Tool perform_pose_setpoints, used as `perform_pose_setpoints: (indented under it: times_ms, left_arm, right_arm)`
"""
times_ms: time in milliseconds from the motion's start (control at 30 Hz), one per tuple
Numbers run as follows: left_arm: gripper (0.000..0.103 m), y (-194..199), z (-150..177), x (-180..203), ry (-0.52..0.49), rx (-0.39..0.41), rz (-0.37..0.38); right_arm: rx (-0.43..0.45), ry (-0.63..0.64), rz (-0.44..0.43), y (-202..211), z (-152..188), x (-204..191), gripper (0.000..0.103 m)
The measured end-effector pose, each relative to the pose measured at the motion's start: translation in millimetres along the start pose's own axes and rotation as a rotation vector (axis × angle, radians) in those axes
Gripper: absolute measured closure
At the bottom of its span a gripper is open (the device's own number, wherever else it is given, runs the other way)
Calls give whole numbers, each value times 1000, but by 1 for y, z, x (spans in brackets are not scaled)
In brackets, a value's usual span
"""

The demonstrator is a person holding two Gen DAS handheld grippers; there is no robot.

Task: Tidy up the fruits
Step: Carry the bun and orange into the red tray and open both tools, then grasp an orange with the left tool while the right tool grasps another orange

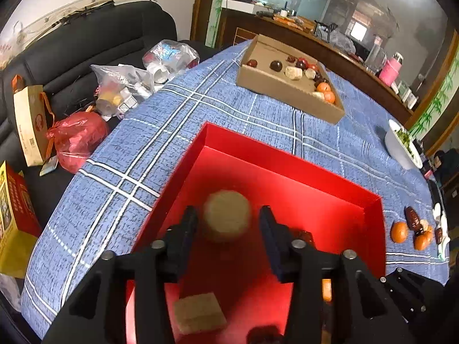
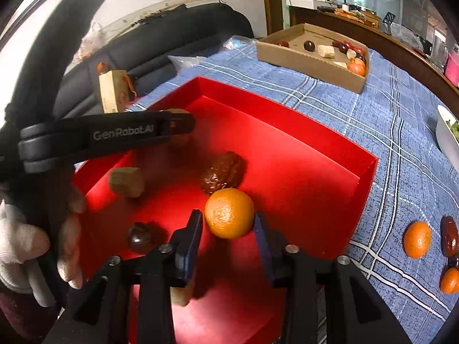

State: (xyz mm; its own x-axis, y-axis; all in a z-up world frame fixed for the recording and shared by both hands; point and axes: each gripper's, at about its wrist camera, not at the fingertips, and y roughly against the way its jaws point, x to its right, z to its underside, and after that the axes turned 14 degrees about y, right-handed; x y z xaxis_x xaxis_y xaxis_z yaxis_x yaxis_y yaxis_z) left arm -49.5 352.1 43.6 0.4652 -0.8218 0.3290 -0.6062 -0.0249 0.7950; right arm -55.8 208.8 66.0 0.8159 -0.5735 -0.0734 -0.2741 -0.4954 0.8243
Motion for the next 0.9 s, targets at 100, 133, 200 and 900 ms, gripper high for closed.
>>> perform_pose_setpoints:
  times_ms: [100, 133, 200, 900]
  left_arm:
    - [51, 17, 2, -1, 16, 26, 22]
    - [49, 24, 3, -1, 26, 36, 30]
    - [48, 39, 6, 0, 43, 52, 48]
    - [40, 58, 81, 161, -167, -46, 295]
  right_arm:
    - [34, -2, 0, 15, 2, -2, 52]
    - [44, -5, 1, 21, 4, -2, 52]
    - [74, -18, 3, 35, 8, 0, 51]
    - [206, -536, 321, 199, 194, 203, 37]
